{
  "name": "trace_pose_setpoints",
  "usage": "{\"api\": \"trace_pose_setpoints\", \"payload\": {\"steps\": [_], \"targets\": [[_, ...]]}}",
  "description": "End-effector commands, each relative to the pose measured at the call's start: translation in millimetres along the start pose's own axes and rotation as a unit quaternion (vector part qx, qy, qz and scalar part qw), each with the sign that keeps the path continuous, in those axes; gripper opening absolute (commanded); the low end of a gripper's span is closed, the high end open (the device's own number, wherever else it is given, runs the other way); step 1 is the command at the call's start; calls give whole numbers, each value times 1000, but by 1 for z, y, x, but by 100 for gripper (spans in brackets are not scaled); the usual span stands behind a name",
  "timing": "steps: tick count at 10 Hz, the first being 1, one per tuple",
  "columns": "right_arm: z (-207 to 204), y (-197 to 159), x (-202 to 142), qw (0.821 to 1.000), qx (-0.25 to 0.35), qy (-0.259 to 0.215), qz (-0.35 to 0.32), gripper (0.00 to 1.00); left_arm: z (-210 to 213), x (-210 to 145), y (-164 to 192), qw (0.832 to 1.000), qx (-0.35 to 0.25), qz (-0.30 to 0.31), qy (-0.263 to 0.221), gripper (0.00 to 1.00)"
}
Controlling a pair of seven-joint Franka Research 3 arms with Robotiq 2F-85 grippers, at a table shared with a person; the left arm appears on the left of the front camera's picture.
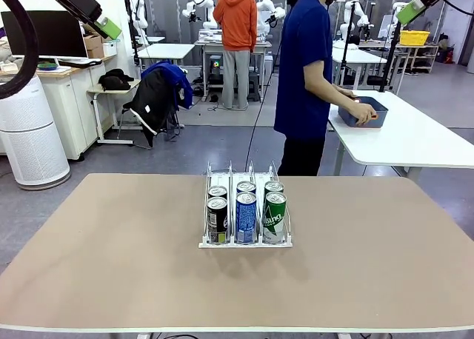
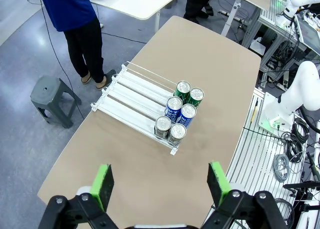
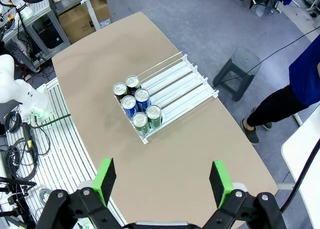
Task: Fill the beverage cans into the dispenser.
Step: Pick up the Ionic drink handed by the human.
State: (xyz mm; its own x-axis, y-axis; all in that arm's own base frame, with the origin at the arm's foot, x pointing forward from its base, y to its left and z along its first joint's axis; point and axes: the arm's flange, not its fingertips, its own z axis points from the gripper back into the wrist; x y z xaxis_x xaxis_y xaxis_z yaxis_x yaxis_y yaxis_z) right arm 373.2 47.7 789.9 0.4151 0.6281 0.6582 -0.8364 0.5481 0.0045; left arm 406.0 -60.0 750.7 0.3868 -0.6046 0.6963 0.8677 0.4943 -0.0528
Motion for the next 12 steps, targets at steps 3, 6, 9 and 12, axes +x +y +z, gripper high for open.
{"api": "trace_pose_setpoints", "payload": {"steps": [3,6,9,12], "targets": [[0,0,0,1000,0,0,0,100,0,-2,1,1000,-1,1,2,100],[0,0,0,1000,0,0,0,100,0,-2,1,1000,-1,1,2,100],[0,0,0,1000,0,0,0,100,0,-2,1,1000,-1,1,2,100],[0,0,0,1000,0,0,0,100,0,-2,1,1000,-1,1,2,100]]}}
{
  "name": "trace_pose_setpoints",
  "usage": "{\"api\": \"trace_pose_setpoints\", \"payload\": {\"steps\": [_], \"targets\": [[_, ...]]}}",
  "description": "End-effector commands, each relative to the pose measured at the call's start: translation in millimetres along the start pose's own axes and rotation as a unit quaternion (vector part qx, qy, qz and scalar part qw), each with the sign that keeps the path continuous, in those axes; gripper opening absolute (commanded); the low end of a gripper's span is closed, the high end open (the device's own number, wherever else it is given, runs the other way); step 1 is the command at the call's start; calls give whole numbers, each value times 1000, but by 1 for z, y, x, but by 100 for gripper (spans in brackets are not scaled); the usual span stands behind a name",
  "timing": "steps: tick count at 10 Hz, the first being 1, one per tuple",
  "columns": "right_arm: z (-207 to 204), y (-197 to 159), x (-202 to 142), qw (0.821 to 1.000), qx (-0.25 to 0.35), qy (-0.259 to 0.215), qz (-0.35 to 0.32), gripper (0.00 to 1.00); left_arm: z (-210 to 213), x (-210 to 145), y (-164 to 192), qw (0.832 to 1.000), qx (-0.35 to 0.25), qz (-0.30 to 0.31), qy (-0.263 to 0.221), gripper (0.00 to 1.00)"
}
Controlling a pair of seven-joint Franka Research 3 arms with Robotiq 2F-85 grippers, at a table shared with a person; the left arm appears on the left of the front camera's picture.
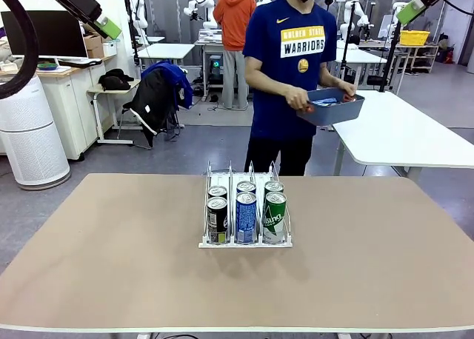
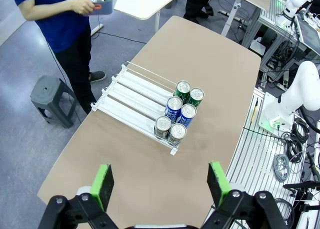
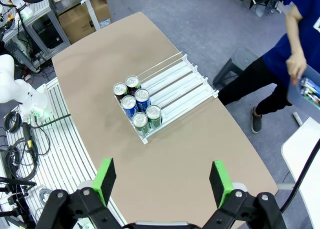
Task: Fill the beverage cans into the dispenser.
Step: Pick up the Ionic drink handed by the human.
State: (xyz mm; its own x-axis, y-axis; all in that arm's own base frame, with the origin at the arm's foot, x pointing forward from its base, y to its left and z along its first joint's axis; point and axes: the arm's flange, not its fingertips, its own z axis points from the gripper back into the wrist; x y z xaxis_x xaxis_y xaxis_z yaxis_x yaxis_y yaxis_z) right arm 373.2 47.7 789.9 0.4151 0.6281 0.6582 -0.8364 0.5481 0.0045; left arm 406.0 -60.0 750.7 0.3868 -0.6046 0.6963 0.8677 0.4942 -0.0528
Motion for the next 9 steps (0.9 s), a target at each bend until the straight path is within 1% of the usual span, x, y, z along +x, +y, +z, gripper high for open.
{"api": "trace_pose_setpoints", "payload": {"steps": [1,9], "targets": [[0,0,0,1000,0,0,0,100,0,-2,1,1000,-1,1,2,100],[0,0,0,1000,0,0,0,100,0,-2,1,1000,-1,1,2,100]]}}
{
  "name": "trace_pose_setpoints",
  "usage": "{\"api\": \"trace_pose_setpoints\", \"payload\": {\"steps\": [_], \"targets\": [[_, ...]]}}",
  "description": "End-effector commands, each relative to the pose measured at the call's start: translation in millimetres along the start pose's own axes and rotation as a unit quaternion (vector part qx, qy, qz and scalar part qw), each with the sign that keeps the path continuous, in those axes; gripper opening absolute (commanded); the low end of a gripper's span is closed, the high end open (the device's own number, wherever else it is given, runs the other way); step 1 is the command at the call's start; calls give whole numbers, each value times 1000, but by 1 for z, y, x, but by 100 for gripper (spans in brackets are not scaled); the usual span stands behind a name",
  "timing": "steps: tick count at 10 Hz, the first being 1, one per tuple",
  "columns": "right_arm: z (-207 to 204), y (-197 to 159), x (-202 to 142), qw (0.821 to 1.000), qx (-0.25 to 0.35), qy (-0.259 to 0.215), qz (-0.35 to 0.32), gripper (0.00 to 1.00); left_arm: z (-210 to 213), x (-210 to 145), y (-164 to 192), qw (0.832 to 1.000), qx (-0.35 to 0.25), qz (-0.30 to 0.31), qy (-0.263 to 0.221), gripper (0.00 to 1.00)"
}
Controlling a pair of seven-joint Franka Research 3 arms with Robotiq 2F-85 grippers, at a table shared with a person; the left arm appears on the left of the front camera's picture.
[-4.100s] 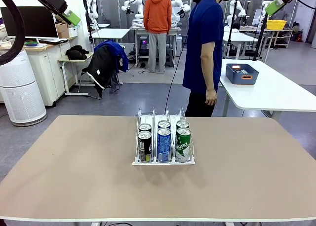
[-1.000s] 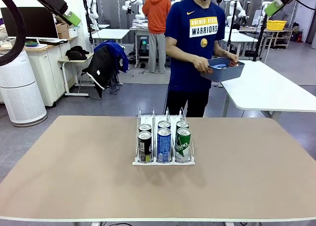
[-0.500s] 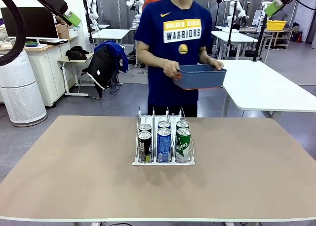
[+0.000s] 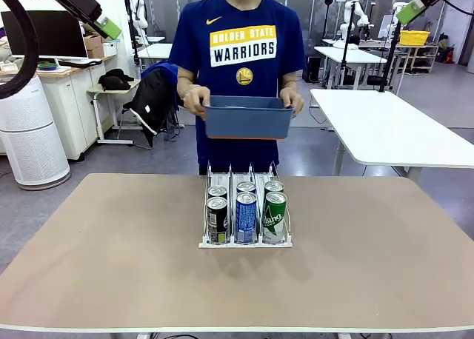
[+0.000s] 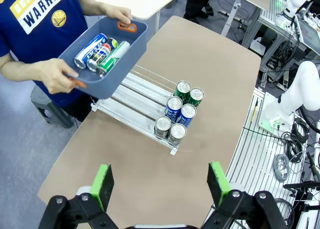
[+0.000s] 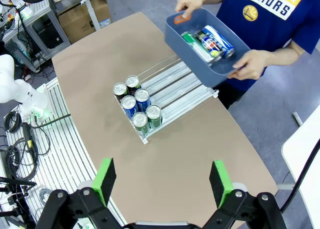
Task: Fill the beverage cans into the dispenser.
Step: Pick up the Ionic drink handed by the human.
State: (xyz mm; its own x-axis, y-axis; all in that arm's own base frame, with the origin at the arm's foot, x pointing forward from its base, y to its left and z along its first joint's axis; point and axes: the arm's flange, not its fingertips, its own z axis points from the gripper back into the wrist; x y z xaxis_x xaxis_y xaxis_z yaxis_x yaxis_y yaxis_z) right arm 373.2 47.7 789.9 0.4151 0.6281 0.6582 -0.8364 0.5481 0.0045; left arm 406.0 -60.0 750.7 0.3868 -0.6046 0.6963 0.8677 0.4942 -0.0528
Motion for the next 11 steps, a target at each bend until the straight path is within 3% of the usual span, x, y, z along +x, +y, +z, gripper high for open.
{"api": "trace_pose_setpoints", "payload": {"steps": [1,11], "targets": [[0,0,0,1000,0,0,0,100,0,-2,1,1000,-1,1,2,100],[0,0,0,1000,0,0,0,100,0,-2,1,1000,-1,1,2,100]]}}
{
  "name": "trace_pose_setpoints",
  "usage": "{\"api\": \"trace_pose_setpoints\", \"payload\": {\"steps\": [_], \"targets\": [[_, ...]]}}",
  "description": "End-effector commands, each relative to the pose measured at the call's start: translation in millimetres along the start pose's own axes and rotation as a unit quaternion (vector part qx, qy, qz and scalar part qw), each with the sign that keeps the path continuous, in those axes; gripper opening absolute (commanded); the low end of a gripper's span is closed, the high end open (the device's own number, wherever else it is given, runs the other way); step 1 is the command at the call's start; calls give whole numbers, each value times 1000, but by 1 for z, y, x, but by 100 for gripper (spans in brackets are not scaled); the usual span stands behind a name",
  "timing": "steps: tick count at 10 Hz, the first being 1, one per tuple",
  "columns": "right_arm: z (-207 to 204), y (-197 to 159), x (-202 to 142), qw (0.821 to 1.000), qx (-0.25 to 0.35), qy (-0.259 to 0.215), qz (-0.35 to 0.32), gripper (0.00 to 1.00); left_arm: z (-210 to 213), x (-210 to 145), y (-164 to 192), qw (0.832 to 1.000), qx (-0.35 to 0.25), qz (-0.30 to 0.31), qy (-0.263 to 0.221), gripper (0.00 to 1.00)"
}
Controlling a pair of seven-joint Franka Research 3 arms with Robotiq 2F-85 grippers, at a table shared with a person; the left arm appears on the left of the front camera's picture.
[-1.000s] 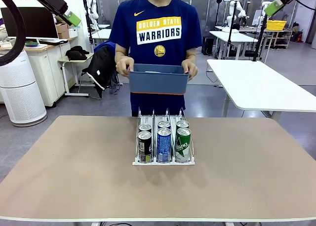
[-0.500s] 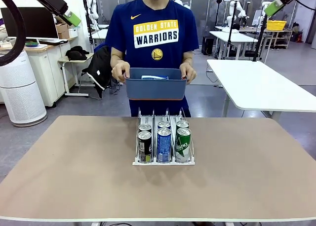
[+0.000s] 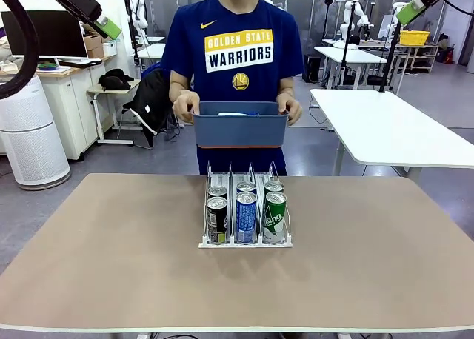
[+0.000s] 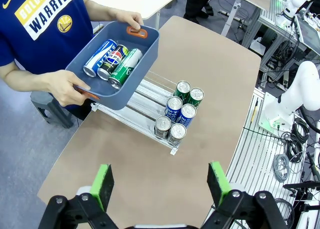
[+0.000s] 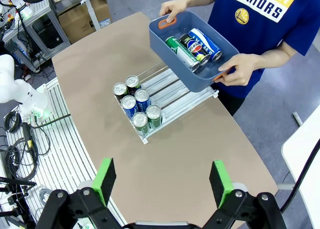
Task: Fill the beverage cans into the dispenser.
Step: Pick up the Ionic drink handed by the human.
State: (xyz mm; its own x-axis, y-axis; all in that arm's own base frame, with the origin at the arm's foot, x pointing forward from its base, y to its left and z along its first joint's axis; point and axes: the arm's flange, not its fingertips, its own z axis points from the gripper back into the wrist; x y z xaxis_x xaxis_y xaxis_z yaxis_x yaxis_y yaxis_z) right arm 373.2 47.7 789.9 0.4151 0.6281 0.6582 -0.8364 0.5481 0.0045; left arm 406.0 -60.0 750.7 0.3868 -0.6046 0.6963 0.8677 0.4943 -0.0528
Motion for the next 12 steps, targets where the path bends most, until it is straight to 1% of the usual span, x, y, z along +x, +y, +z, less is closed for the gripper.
{"api": "trace_pose_setpoints", "payload": {"steps": [1,12], "targets": [[0,0,0,1000,0,0,0,100,0,-2,1,1000,-1,1,2,100],[0,0,0,1000,0,0,0,100,0,-2,1,1000,-1,1,2,100]]}}
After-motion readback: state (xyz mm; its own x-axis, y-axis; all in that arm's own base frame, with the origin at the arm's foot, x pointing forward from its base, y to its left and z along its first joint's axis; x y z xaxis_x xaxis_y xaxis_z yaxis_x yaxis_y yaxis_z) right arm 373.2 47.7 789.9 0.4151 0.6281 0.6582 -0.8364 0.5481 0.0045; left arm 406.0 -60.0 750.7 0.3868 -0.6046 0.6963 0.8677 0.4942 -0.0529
